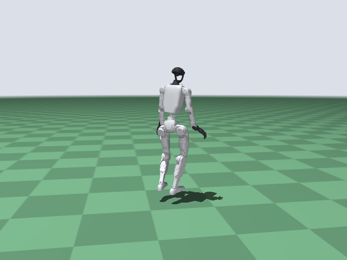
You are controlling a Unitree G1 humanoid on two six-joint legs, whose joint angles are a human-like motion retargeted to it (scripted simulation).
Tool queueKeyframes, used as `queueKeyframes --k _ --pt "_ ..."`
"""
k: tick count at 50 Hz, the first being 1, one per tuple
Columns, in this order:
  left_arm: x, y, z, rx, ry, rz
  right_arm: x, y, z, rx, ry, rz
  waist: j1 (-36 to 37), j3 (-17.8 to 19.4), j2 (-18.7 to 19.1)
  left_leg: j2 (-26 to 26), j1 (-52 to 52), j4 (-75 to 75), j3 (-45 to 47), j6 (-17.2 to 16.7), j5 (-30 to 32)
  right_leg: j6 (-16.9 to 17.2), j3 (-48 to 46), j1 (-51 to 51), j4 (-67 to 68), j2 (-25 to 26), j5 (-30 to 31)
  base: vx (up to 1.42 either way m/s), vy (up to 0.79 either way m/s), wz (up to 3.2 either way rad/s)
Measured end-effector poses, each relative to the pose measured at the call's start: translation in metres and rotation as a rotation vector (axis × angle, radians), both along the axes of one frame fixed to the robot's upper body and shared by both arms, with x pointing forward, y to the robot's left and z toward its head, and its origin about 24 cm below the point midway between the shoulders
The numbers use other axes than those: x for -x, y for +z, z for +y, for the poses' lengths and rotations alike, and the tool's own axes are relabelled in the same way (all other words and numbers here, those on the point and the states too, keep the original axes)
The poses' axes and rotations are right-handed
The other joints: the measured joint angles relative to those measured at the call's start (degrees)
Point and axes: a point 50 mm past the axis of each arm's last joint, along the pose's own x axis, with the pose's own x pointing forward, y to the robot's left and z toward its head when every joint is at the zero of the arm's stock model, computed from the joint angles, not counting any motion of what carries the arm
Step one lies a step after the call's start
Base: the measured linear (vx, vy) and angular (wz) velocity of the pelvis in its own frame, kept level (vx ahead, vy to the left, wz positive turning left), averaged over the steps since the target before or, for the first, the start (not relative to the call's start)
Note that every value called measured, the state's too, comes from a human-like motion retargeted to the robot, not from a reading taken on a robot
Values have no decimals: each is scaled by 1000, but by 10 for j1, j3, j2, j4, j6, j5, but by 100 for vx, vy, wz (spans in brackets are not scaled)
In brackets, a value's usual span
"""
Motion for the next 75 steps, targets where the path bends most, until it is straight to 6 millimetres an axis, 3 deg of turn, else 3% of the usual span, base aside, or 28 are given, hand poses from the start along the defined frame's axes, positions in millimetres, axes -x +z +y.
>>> queueKeyframes --k 6,12,18,27,39,46,51,58,66,75 --pt "5 -3 -4 43 -14 37 2 -3 -1 -41 26 34 -17 7 -17 -21 23 -30 13 11 0 1 2 -36 89 -30 -33 0 0 0" --pt "10 -7 -7 85 -36 81 3 -5 0 -89 56 68 -42 16 -51 -62 41 -61 36 23 8 -3 -11 -99 235 -98 -65 0 0 0" --pt "12 -8 -5 111 -56 121 0 -7 0 -137 65 89 -75 15 -85 -109 53 -106 58 35 21 -15 -36 -174 370 -186 -55 2 3 3" --pt "4 -4 5 132 -66 119 7 -11 -3 -190 40 135 -110 1 -108 -150 80 -188 73 45 45 -1 -27 -264 384 -223 -29 9 3 -2" --pt "5 -3 13 157 -84 112 43 -28 13 -261 29 245 -98 -8 -103 -131 98 -157 100 52 -3 6 -70 -270 307 -205 6 17 -3 -33" --pt "17 -6 17 167 -61 135 40 -25 9 -214 56 229 -82 -2 -83 -87 96 -42 104 47 -42 -20 -68 -234 306 -163 -30 22 -6 -41" --pt "25 -8 18 177 -38 148 33 -21 6 -167 91 212 -51 17 -53 -20 61 136 73 29 -14 -40 -65 -190 296 -98 -49 21 -8 -76" --pt "29 -8 22 188 -11 154 18 -15 4 -127 162 197 0 30 -35 54 -17 298 24 50 -2 -52 -49 -130 261 -27 -63 25 -5 -66" --pt "38 -10 28 206 32 181 10 -15 10 -154 254 213 28 27 -69 -13 -54 145 -4 46 -21 -31 -8 -63 238 -34 -66 33 -2 -38" --pt "47 -13 26 245 34 233 13 -19 15 -205 321 273 10 15 -120 -129 -22 -95 0 15 85 -7 4 -27 307 -108 -54 35 -1 -5"
